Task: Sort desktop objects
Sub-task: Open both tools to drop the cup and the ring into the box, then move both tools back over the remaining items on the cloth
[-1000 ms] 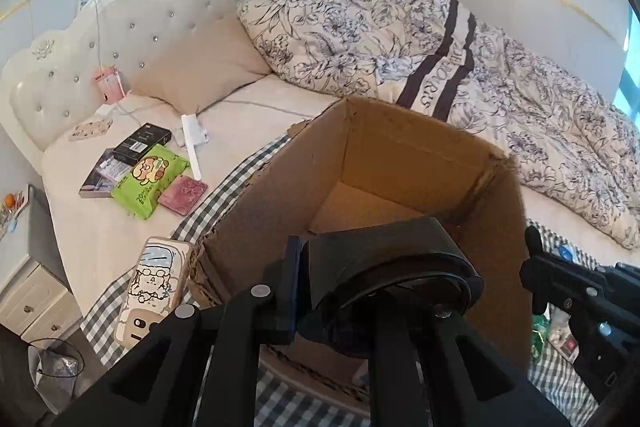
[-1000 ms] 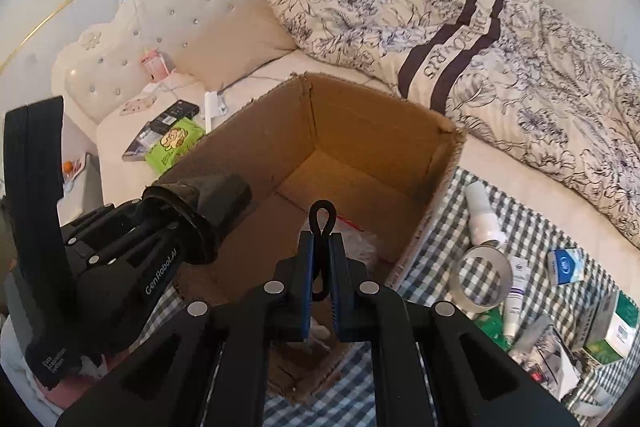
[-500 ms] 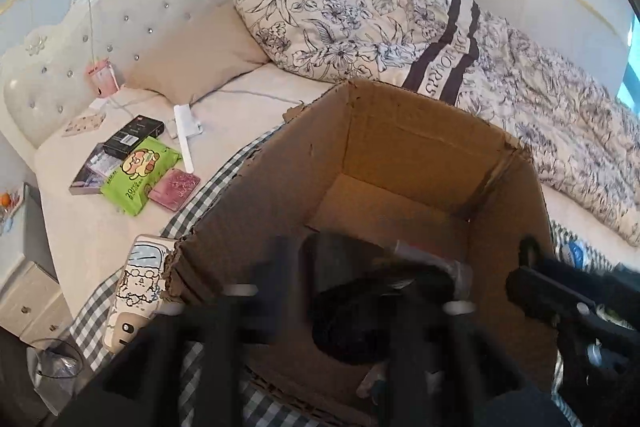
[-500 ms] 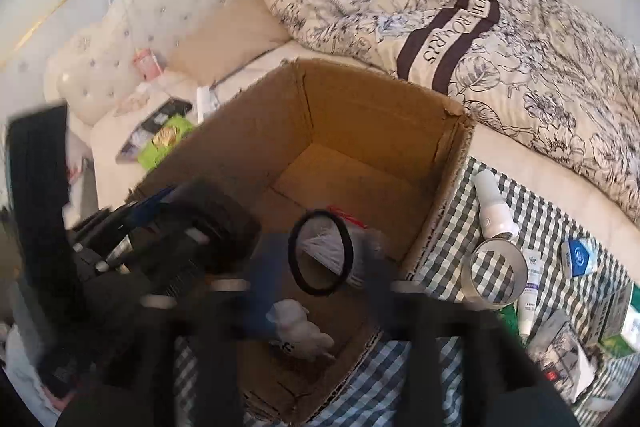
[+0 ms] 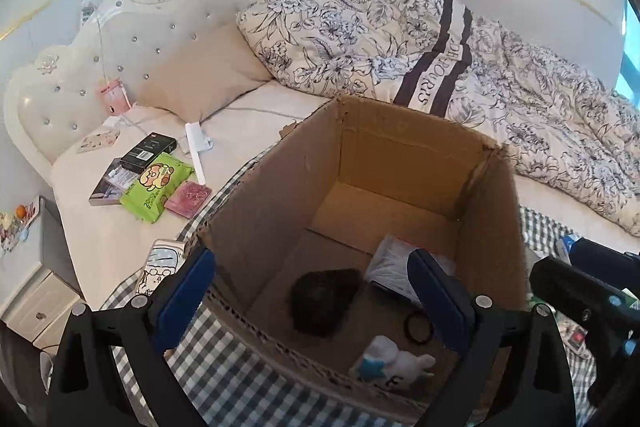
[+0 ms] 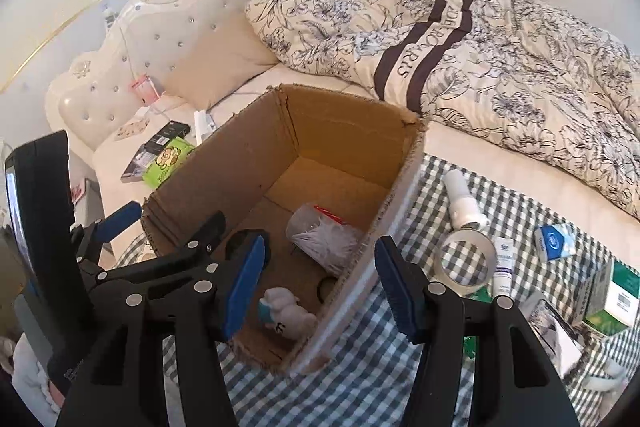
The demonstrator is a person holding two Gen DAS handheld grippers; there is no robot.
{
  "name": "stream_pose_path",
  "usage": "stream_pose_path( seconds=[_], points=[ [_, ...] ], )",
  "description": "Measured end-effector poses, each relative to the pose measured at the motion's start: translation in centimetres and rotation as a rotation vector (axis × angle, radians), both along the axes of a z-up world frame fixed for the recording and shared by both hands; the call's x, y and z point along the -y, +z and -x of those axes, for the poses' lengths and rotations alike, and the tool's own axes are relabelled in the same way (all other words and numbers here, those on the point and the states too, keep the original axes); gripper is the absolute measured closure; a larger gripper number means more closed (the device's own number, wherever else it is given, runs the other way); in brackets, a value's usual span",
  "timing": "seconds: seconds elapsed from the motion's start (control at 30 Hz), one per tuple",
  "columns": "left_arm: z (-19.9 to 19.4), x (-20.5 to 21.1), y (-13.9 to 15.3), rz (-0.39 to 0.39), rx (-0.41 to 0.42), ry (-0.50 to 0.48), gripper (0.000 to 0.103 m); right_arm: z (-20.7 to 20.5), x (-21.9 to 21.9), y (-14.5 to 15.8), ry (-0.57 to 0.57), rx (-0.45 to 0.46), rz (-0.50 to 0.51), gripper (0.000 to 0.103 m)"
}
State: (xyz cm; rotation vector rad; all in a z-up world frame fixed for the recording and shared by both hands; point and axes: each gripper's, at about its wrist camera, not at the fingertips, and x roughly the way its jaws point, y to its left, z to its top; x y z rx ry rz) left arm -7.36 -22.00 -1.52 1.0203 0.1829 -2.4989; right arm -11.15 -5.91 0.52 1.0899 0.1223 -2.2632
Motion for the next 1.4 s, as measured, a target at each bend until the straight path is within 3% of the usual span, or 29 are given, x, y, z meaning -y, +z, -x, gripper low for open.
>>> stream_pose_path(
  seconds=[0.37,0.67,1.1,1.4],
  points=[
    [-2.3,-4.1,3.4,0.019,-0.043,-0.039,0.004,-2.6,-4.9,3.1,-0.044,-0.046,0.044,0.045],
    [-3.2,-9.0,4.1,0.002,-0.062,-0.113,0.003,-3.9,-11.1,4.0,-0.142,-0.069,0.049,0.045],
    [-4.4,-16.4,1.2,-0.02,-0.037,-0.233,0.003,-4.6,-21.3,1.2,-0.322,-0.034,0.005,0.045],
    [-4.2,-19.1,-2.2,-0.043,0.0,-0.282,0.003,-4.6,-26.3,-2.9,-0.401,0.008,-0.047,0.045]
  ],
)
